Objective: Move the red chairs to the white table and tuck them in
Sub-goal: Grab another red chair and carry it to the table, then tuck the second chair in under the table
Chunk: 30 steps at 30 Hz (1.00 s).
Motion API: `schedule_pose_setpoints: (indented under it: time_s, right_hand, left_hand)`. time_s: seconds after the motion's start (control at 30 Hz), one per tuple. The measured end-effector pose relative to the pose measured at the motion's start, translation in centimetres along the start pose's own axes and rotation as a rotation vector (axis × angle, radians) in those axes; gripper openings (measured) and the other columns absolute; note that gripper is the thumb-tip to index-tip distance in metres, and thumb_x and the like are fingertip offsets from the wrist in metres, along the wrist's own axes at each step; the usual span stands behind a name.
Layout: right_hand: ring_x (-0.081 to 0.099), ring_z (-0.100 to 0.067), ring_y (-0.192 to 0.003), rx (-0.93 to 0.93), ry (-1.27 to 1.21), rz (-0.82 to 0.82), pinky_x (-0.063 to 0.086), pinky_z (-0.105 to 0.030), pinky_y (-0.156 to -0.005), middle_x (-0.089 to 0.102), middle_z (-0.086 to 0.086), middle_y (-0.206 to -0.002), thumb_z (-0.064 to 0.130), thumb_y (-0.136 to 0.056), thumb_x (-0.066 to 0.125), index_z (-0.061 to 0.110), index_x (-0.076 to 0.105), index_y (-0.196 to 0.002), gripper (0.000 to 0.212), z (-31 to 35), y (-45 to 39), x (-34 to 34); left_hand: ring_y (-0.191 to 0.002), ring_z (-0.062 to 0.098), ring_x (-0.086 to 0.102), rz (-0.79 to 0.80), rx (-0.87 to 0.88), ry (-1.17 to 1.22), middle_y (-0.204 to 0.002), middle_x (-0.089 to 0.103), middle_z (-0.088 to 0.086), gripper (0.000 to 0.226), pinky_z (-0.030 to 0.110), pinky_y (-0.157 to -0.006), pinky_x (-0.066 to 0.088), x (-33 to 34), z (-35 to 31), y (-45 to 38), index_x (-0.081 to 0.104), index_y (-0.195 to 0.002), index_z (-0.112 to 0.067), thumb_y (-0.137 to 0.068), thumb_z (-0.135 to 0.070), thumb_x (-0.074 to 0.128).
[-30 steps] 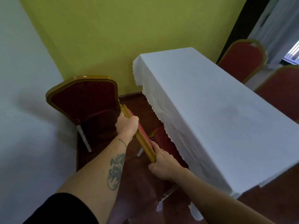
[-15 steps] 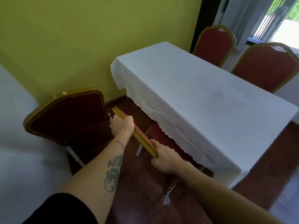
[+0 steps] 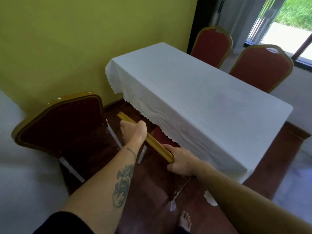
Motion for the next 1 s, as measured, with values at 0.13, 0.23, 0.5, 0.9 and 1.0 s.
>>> schedule_pose_setpoints:
  time_s: [0.13,0.23,0.5,0.9,1.0]
  right_hand:
    - [0.059,-0.023,-0.112,-0.099,0.059,-0.042,0.048,-0.035,-0.093,0.06,-0.003,-0.131,0.041,-0.087,0.069,0.025,0.035,-0.156,0.078,3.2,-0.9,-2.3]
    - [0.053,-0.022,-0.123,-0.215,0.071,-0.077,0.039,-0.029,-0.095,0.054,-0.005,-0.143,0.04,-0.093,0.067,0.019,0.036,-0.156,0.074,7.0,-2.4,-4.4]
    - [0.052,-0.023,-0.134,-0.378,0.085,-0.122,0.045,-0.04,-0.108,0.05,-0.007,-0.153,0.039,-0.091,0.064,0.018,0.036,-0.157,0.075,13.5,-8.5,-8.7]
    - [0.052,-0.025,-0.133,-0.482,0.104,-0.081,0.045,-0.04,-0.107,0.054,-0.005,-0.147,0.033,-0.092,0.065,0.02,0.04,-0.155,0.068,23.1,-18.4,-8.2]
    - [0.05,-0.024,-0.134,-0.481,0.14,-0.065,0.044,-0.038,-0.108,0.052,-0.005,-0.147,0.03,-0.092,0.064,0.02,0.039,-0.155,0.068,26.1,-21.7,-7.4]
  left_hand:
    - [-0.128,0.037,0.052,0.072,-0.033,0.039,-0.149,0.046,0.017,0.063,0.043,-0.087,0.041,-0.2,0.0,-1.3,0.035,-0.147,-0.001,-0.092,-0.022,0.058]
    - [-0.124,0.038,0.055,0.062,-0.04,0.049,-0.141,0.052,0.019,0.061,0.043,-0.082,0.039,-1.8,-1.1,-2.9,0.035,-0.147,-0.004,-0.094,-0.026,0.055]
    - [-0.063,0.032,0.062,0.0,0.151,-0.21,-0.063,0.065,0.007,0.022,0.04,-0.061,0.054,-9.4,-6.8,-7.3,0.056,-0.059,-0.017,-0.079,-0.012,0.047]
    - [-0.095,0.022,0.062,-0.199,0.23,-0.348,-0.103,0.067,-0.002,0.029,0.034,-0.081,0.049,-19.7,-6.0,-15.2,0.065,-0.11,-0.021,-0.084,-0.016,0.052]
    - [-0.104,0.021,0.062,-0.304,0.396,-0.458,-0.11,0.066,-0.002,0.032,0.037,-0.09,0.051,-21.8,-6.5,-18.3,0.065,-0.118,-0.018,-0.088,-0.014,0.055]
Point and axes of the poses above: each hand's wrist, its own y-axis away from the middle knuckle, its own x-axis out of the palm, z = x × y, the point moved 10 cm from there along -y, towards the middle knuckle
